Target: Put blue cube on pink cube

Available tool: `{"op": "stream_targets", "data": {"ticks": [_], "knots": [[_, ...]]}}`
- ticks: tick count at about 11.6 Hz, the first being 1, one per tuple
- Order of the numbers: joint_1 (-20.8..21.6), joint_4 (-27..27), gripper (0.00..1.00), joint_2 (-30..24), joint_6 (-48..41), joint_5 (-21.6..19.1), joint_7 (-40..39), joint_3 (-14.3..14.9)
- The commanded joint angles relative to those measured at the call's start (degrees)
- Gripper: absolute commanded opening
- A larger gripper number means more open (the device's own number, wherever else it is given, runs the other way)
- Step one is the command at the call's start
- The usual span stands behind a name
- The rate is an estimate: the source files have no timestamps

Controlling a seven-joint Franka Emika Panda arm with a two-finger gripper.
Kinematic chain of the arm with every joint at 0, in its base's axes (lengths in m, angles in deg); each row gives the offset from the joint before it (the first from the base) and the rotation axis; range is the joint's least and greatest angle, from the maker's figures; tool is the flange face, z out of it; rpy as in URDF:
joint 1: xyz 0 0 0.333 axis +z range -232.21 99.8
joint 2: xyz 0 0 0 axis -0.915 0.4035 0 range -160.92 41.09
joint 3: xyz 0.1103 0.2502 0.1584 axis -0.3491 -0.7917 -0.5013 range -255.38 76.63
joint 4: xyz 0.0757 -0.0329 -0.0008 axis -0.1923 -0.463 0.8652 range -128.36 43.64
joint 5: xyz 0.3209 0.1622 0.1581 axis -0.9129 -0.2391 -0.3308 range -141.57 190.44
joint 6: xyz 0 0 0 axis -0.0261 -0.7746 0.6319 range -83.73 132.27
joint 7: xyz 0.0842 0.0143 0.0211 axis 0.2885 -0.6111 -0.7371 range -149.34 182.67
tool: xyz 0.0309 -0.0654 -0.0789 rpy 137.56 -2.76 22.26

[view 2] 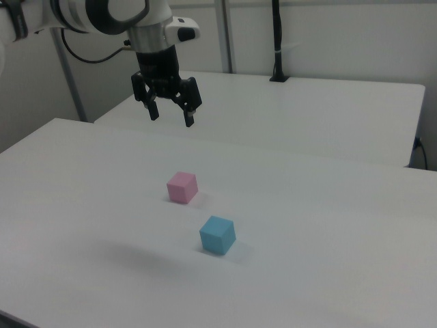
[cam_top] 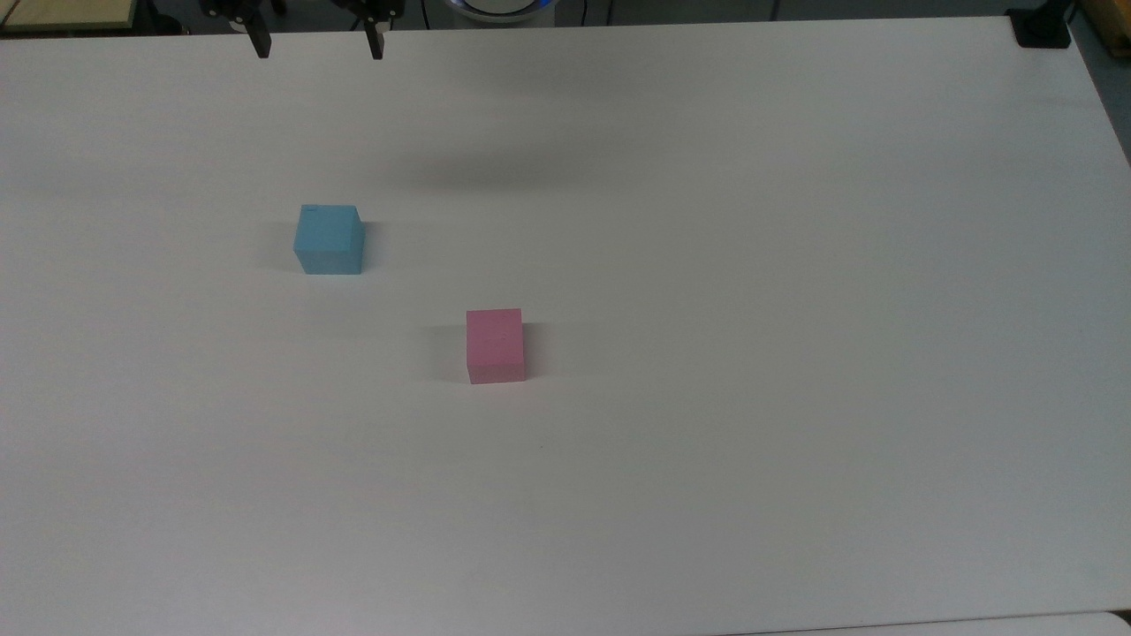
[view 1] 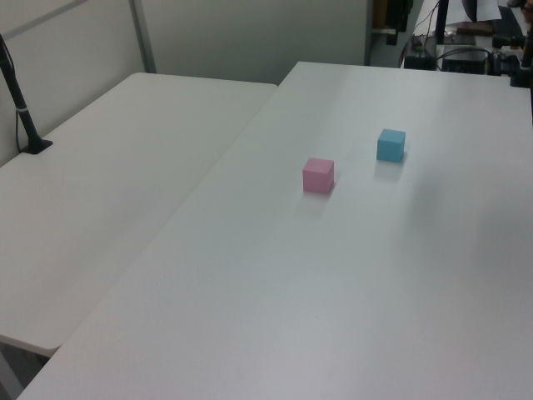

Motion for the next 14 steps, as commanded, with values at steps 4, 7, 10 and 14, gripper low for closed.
{"op": "stream_targets", "data": {"ticks": [4,7,10,14], "knots": [[2.3,-1.1,1.0,-3.0,-6.7,0.5,0.2,0.1],[2.5,-1.8,1.0,-3.6,-6.4,0.6,1.4,-0.5],[2.5,-1.8,1.0,-3.8,-6.6,0.6,1.4,-0.6],[0.2,-9.5,1.0,-5.5,1.9,1.9,0.8,-0.5]]}}
